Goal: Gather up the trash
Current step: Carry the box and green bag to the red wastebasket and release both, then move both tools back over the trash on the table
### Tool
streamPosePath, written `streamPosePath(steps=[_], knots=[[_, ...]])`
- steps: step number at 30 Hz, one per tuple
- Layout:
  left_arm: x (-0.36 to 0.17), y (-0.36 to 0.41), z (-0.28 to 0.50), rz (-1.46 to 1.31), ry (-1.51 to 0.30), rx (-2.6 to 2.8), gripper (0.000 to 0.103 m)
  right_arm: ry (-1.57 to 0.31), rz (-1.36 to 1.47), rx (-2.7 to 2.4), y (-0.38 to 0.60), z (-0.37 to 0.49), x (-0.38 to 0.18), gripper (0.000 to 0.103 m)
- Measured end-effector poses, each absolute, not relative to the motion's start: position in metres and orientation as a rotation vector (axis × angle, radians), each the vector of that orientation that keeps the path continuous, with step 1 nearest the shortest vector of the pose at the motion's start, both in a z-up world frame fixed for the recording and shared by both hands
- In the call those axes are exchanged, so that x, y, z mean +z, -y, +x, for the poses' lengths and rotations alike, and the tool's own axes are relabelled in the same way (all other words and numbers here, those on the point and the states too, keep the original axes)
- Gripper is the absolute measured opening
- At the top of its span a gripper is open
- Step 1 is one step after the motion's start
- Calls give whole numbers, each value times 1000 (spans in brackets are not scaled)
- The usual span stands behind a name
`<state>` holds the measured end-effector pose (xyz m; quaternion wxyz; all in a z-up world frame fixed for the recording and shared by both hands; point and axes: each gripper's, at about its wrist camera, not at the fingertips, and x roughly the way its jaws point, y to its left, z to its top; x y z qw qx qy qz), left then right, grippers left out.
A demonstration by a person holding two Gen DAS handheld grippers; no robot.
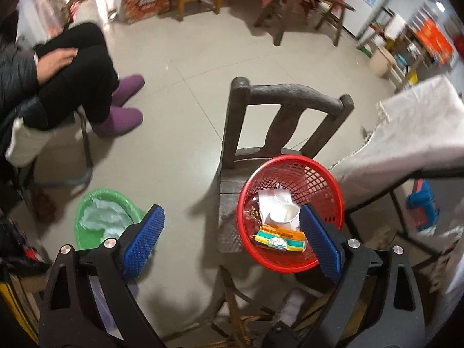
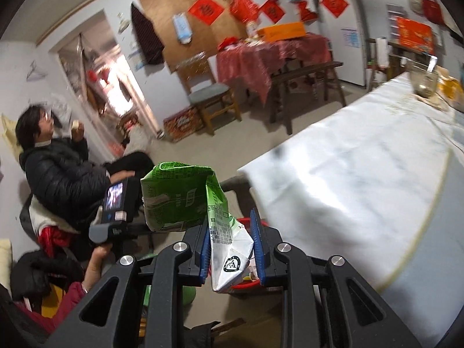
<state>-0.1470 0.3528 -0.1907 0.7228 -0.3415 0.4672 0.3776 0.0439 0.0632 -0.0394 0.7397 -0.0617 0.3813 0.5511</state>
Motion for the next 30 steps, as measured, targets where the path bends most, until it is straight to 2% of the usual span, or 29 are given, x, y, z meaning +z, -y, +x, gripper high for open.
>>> streamPosePath(steps=[9,10,11,12,13,16,21,30], knots=[[-217,-372,-158,-835,-1103,857,92,-860,-344,1231,-144,9,-79,26],[-220,-375,-161,-845,-1108,866,92,-864,-378,1221,-154,6,-87,29],[-222,-377,-163,-851,-1111,874,92,-876,-426,1218,-166,3,-98,36],[-224,-379,-165,-858,-1115,886,92,-878,-469,1205,-178,0,-109,54],[-225,-381,-166,-864,-1118,889,92,-865,-490,1186,-182,-2,-115,57],[-229,-379,-165,-873,-1123,872,92,-818,-507,1173,-182,-9,-117,57],[-230,-370,-154,-851,-1139,825,92,-741,-428,1159,-144,-6,-89,60],[-213,-346,-134,-774,-1115,734,92,-721,-291,1096,-82,20,-62,64]])
